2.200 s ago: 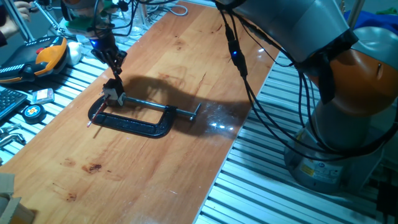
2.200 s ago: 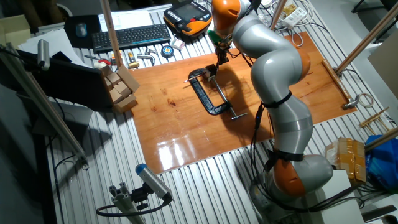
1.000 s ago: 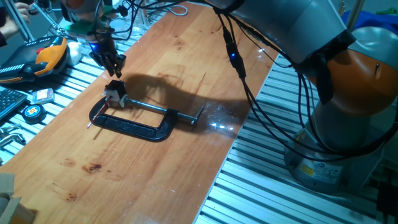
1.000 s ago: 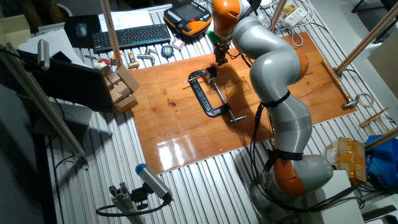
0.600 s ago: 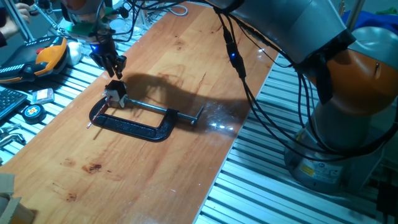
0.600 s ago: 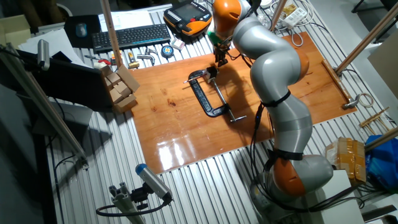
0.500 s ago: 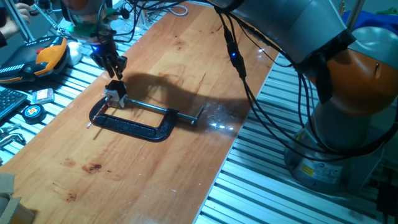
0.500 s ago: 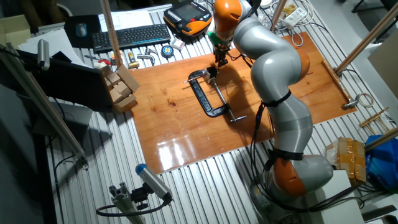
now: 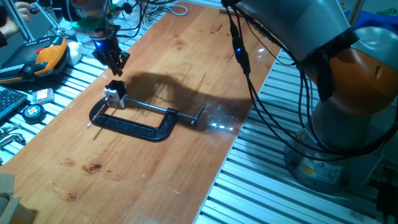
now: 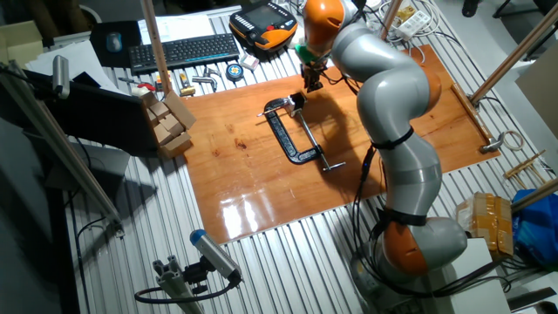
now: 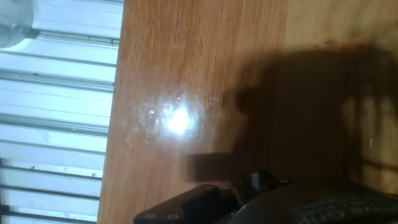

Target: Sharpen the pencil with a pencil sharpener

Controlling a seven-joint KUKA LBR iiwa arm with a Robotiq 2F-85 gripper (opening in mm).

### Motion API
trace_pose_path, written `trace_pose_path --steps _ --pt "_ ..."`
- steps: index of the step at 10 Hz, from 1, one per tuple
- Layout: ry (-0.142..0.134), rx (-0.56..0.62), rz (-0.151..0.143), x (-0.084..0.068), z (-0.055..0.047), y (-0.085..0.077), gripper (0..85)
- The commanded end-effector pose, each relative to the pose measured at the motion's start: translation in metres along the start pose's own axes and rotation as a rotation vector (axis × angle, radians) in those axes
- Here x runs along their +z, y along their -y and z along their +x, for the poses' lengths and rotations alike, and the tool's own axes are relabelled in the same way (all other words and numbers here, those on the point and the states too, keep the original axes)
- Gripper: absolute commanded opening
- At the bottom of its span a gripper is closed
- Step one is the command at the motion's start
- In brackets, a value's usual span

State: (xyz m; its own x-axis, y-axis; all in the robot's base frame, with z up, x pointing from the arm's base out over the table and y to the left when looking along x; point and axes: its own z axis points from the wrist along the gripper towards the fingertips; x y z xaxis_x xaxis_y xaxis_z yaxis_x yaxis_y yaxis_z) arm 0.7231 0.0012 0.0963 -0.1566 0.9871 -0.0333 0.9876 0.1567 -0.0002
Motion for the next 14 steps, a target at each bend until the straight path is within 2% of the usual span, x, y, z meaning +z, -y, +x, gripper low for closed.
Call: trace_pose_path --steps 1,4,5,7,11,12,14 --pt "0.004 -0.006 0.002 -0.002 0.000 0.001 0.0" --pt "0.011 -0.021 0.025 -0.010 -0.001 0.004 0.0" --pt "0.005 -0.043 0.035 -0.013 -0.001 0.005 0.0" --pt "0.012 -0.105 0.043 -0.018 -0.002 0.009 0.0" --pt "-0.044 -0.224 0.048 -0.039 -0.010 0.017 0.0" --pt "-0.048 -0.240 0.047 -0.040 -0.009 0.018 0.0" --pt "-0.043 -0.282 0.017 -0.039 -0.009 0.021 0.0"
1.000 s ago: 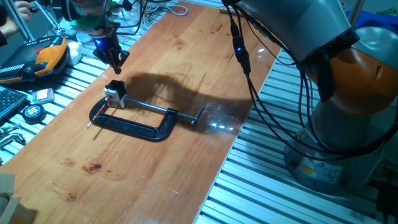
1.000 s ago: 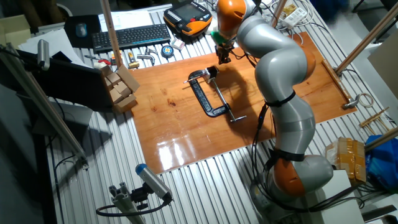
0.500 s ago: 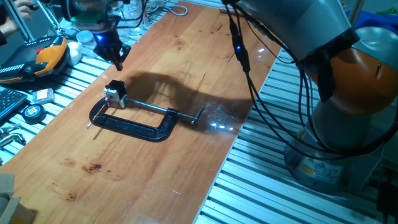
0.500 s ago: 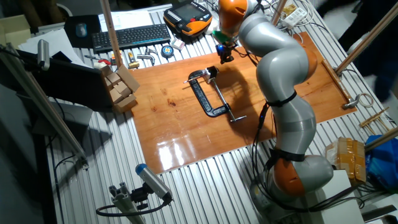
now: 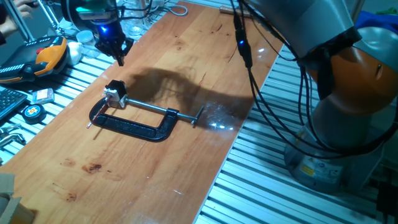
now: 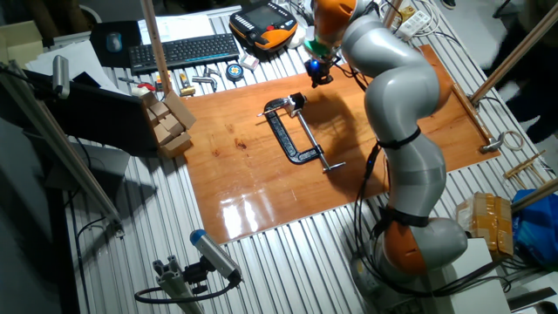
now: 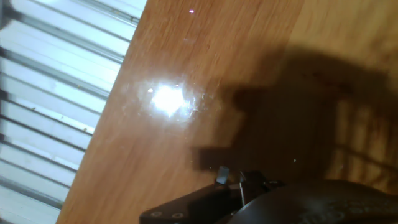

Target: Sharpen the pencil with a pencil sharpener

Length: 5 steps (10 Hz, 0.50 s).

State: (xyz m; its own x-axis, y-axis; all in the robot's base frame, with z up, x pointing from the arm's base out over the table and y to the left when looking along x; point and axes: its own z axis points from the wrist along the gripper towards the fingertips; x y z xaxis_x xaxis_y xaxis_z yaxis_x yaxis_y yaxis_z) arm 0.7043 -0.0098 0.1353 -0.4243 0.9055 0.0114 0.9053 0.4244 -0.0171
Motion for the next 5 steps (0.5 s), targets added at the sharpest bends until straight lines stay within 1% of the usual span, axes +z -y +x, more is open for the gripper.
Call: trace_pose_path --steps 1,2,3,4,5 --pt "0.007 -0.001 -0.011 0.0014 0.0003 -0.0002 0.0" --pt "0.028 -0.006 -0.032 0.0014 0.0003 -0.0002 0.0" --pt "0.079 -0.027 -0.077 0.0014 0.0003 -0.0002 0.0" --pt "0.094 -0.041 -0.105 0.0014 0.0003 -0.0002 0.0" --pt "0.088 -0.057 -0.125 0.0014 0.0003 -0.0002 0.0"
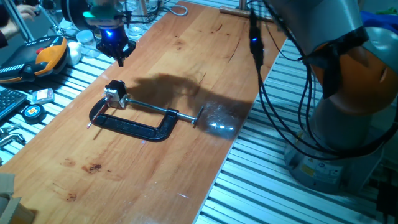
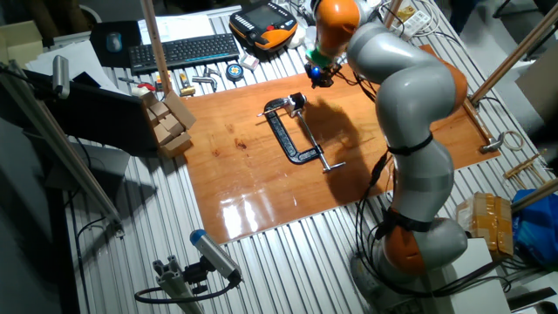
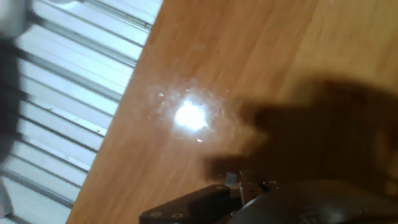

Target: Sharpen the pencil with a pencil sharpener

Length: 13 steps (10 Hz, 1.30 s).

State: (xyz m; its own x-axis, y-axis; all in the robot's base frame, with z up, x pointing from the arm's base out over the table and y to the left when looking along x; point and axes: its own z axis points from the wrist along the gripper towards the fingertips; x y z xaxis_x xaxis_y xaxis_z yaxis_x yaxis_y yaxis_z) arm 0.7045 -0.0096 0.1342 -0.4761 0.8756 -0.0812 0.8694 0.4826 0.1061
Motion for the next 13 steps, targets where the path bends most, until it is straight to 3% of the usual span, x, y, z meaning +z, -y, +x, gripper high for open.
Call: trace_pose_path --steps 1,3,5,7,9,10,13 --pt "0.004 -0.040 -0.006 0.0003 0.0002 0.0000 0.0" --pt "0.021 -0.228 0.006 0.0003 0.0002 0.0000 0.0" --pt "-0.032 -0.511 0.038 0.0003 0.0002 0.0000 0.0" --pt "-0.044 -0.766 0.080 0.0003 0.0002 0.0000 0.0" --pt "-0.069 -0.810 0.063 0.0003 0.0002 0.0000 0.0" --pt "-0.099 -0.808 0.043 0.0003 0.0002 0.0000 0.0" --pt "-0.086 -0.837 0.025 -0.0007 0.0012 0.0003 0.0"
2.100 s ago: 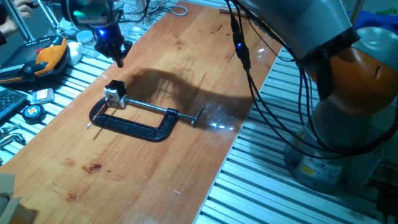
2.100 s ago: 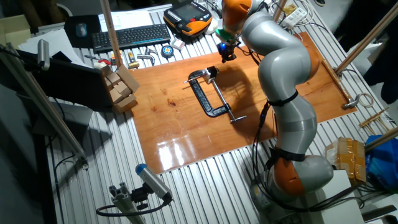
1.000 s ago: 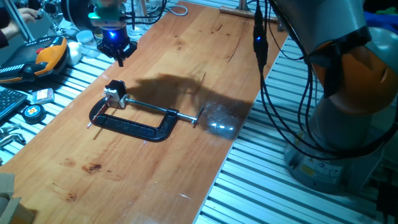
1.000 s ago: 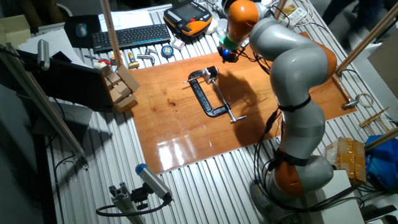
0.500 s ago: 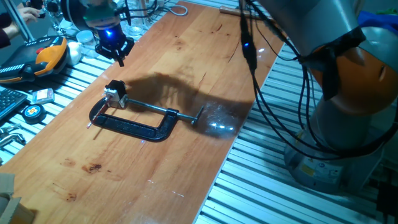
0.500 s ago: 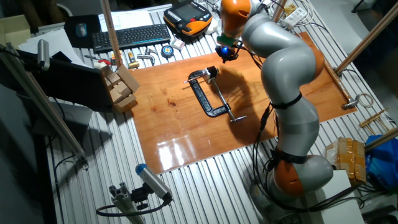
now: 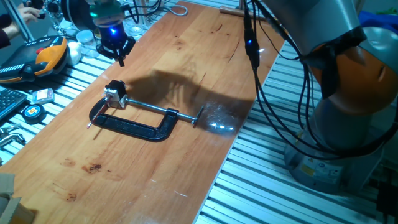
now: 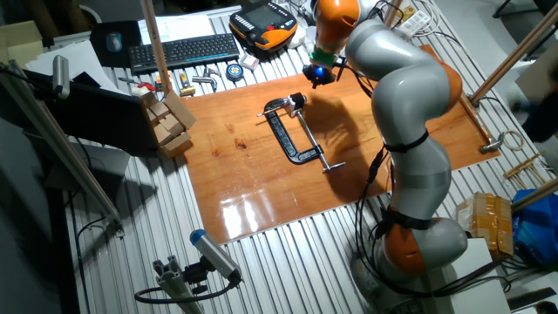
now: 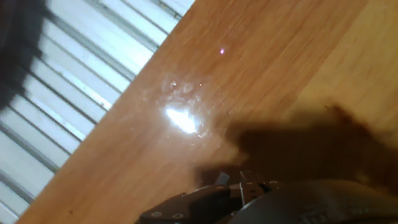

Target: Sharpen the pencil with a pencil sharpener

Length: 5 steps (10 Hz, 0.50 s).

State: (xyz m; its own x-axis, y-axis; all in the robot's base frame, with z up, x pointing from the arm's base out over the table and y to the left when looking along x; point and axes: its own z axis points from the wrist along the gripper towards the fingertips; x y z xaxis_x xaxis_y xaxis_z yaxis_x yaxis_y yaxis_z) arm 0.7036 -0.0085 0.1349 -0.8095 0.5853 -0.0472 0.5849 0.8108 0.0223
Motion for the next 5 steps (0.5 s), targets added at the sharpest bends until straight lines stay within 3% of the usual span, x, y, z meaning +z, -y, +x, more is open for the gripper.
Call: trace_pose_path --steps 1,4,5 --pt "-0.010 -0.395 -0.018 0.000 0.000 0.000 0.0" --pt "-0.037 -0.399 -0.029 -0.011 0.003 0.000 0.0" --pt "-0.030 -0.400 -0.012 -0.024 0.008 0.001 0.0"
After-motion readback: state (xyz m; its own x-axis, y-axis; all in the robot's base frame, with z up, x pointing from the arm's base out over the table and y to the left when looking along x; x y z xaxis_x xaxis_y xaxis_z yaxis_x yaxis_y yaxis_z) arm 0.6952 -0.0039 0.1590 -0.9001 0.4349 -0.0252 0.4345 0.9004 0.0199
